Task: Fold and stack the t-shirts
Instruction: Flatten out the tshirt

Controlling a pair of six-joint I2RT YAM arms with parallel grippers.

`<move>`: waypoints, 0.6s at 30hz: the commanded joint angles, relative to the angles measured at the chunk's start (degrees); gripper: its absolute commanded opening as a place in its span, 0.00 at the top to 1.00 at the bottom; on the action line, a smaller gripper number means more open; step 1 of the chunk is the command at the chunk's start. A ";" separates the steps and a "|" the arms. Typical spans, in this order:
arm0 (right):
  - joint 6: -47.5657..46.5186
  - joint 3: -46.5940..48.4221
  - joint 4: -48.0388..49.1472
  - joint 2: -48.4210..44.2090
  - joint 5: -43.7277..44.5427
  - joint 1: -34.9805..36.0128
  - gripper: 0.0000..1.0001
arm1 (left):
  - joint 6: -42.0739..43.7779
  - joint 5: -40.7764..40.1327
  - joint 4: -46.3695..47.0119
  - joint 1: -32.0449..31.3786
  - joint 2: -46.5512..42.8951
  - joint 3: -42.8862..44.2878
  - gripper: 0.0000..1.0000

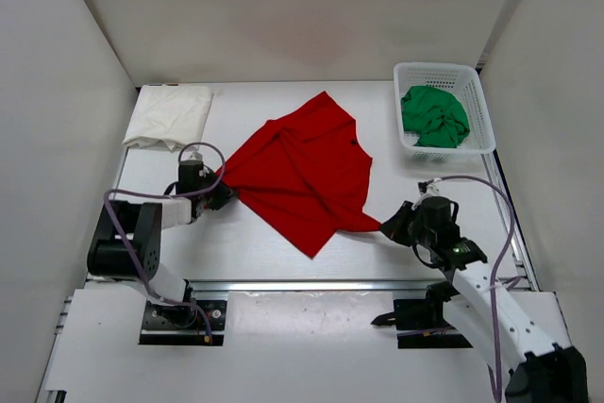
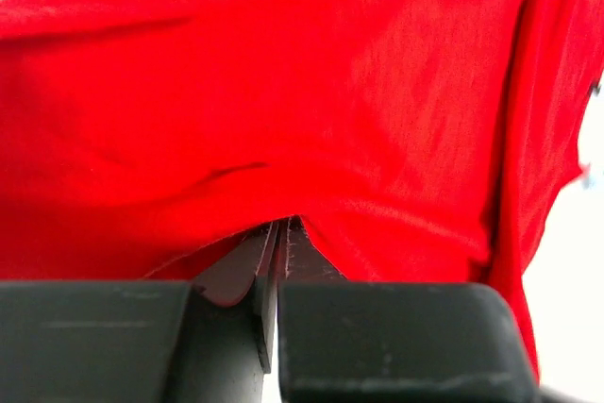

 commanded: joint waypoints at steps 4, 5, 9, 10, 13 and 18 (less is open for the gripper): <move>-1.31 3.21 -8.57 -6.53 3.48 -4.79 1.00 | -1.07 -4.09 -2.24 4.76 8.66 15.84 0.89; -1.66 3.65 -8.58 -7.32 3.13 -5.75 1.00 | -0.28 -4.46 -4.43 4.85 9.90 18.15 0.89; -2.89 6.81 -9.45 -9.00 -0.38 -8.92 1.00 | 3.23 -7.80 -12.08 4.42 20.08 37.98 0.87; -2.80 7.61 -8.76 -8.39 -1.60 -8.75 1.00 | 4.63 -8.15 -16.53 4.15 23.16 43.43 0.86; -2.36 8.49 -8.05 -6.81 -0.31 -5.33 1.00 | 7.20 -8.25 -21.59 2.75 23.81 48.32 0.86; -3.15 8.15 -4.98 -2.41 5.76 2.24 0.99 | 9.22 -13.34 -17.02 -5.24 10.04 33.16 0.88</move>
